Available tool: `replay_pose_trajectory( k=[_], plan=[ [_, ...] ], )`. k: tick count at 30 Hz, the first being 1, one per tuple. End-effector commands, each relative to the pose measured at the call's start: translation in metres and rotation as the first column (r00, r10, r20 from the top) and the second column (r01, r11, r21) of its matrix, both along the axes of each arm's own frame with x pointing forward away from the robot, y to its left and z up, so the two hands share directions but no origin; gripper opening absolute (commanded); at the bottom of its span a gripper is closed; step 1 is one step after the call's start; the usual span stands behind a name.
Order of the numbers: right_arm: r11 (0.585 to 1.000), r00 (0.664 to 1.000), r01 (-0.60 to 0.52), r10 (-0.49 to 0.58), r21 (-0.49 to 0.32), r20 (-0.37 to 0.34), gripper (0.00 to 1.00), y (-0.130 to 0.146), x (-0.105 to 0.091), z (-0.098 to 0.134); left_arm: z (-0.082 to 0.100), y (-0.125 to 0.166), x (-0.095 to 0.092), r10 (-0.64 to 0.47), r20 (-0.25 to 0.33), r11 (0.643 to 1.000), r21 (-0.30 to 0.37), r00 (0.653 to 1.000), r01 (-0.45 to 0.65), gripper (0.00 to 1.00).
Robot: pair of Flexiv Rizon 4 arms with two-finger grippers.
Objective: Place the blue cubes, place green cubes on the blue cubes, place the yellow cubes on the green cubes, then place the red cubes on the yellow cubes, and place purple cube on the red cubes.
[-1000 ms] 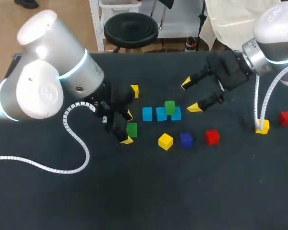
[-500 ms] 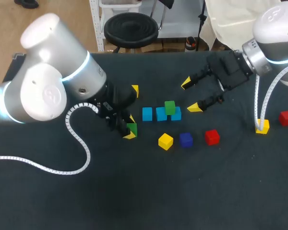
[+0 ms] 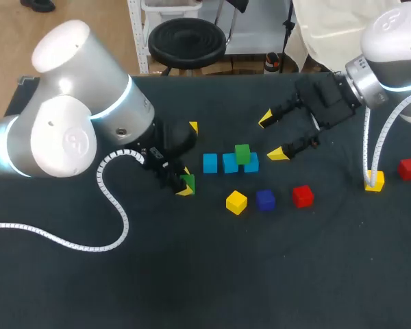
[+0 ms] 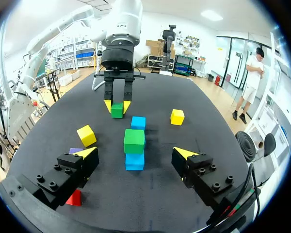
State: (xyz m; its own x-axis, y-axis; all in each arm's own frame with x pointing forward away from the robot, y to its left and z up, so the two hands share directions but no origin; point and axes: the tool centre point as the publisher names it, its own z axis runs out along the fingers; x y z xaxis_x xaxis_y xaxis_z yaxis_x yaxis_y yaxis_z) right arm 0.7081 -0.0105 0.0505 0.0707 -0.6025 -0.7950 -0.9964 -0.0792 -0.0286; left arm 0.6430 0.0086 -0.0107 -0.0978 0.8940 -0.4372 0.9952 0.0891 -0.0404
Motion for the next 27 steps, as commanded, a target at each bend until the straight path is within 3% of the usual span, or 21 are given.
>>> replay_pose_trajectory(
  k=[1,16,22,24,27],
  plan=[
    [1.000,1.000,0.001,-0.001,0.001,0.002,1.00,-0.0005,-0.0010,0.0003,0.0002,0.0011,0.0023,0.008,-0.007,1.000,0.003,1.000,-0.008,1.00],
    [1.000,1.000,0.001,-0.001,0.001,0.002,1.00,-0.0005,-0.0010,0.0003,0.0036,0.0079,0.0057,0.027,0.005,1.000,-0.005,1.000,-0.027,1.00],
    [1.000,1.000,0.001,-0.001,0.001,0.002,1.00,-0.0005,-0.0010,0.0003,0.0047,0.0107,0.0067,0.037,0.008,0.999,-0.006,0.999,-0.037,0.91],
    [1.000,1.000,0.001,-0.001,0.001,0.002,1.00,-0.0005,-0.0010,0.0003,0.0044,0.0107,0.0068,0.038,0.007,0.999,-0.007,0.999,-0.038,0.84],
    [1.000,1.000,0.001,-0.001,0.001,0.002,1.00,-0.0005,-0.0010,0.0003,0.0022,0.0100,0.0069,0.036,0.000,0.999,-0.008,0.999,-0.036,0.85]
  ],
)
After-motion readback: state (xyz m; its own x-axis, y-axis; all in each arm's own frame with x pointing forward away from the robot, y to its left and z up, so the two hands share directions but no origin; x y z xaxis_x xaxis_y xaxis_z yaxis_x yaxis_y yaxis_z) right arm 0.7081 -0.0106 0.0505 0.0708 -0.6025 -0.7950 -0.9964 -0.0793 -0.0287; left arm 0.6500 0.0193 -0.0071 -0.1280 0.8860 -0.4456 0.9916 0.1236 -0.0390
